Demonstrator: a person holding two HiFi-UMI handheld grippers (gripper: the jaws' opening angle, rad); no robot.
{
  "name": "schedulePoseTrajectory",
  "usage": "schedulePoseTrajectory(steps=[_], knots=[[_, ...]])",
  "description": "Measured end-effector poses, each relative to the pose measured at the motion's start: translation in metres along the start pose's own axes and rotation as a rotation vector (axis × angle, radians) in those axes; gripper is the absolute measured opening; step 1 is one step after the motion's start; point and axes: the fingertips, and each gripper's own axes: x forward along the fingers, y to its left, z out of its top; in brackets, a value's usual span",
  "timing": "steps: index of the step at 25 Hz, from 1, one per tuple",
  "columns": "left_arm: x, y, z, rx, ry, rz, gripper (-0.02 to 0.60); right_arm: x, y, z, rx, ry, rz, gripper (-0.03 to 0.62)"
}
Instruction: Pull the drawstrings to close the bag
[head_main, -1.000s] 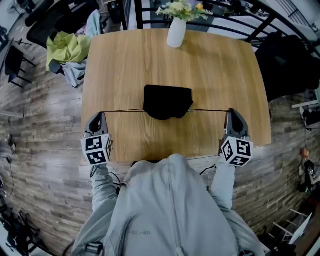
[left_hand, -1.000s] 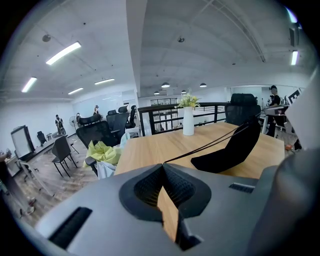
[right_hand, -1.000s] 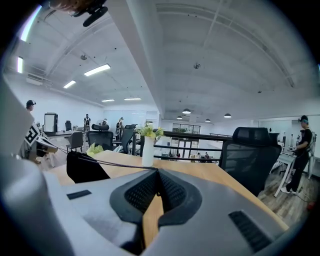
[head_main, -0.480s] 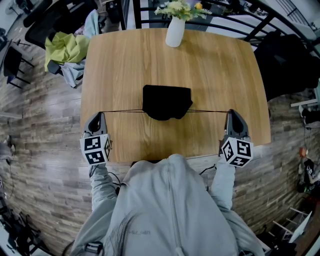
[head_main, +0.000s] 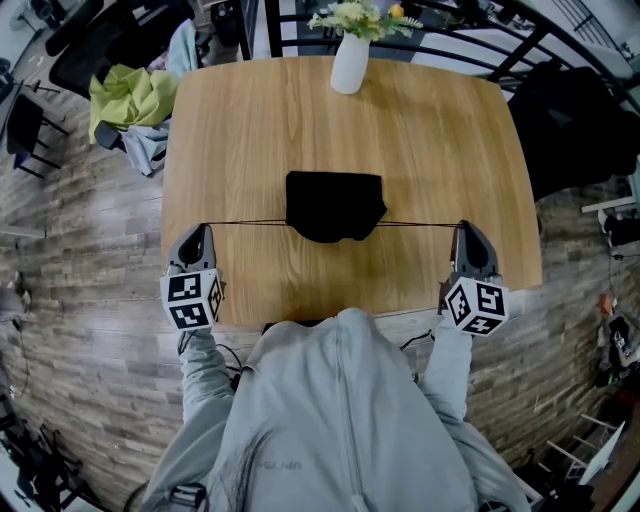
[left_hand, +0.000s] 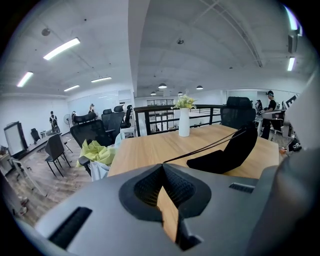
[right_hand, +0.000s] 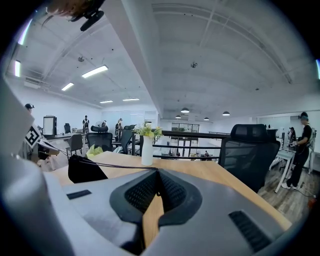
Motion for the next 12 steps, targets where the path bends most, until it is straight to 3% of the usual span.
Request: schedulePoseTrajectory(steps=[12], knots=[[0.0035, -0.0084, 0.0105, -0.001, -0.020, -0.041, 0.026, -0.0009, 0.0038, 0.0098, 0.008, -0.028, 0.056, 0.023]])
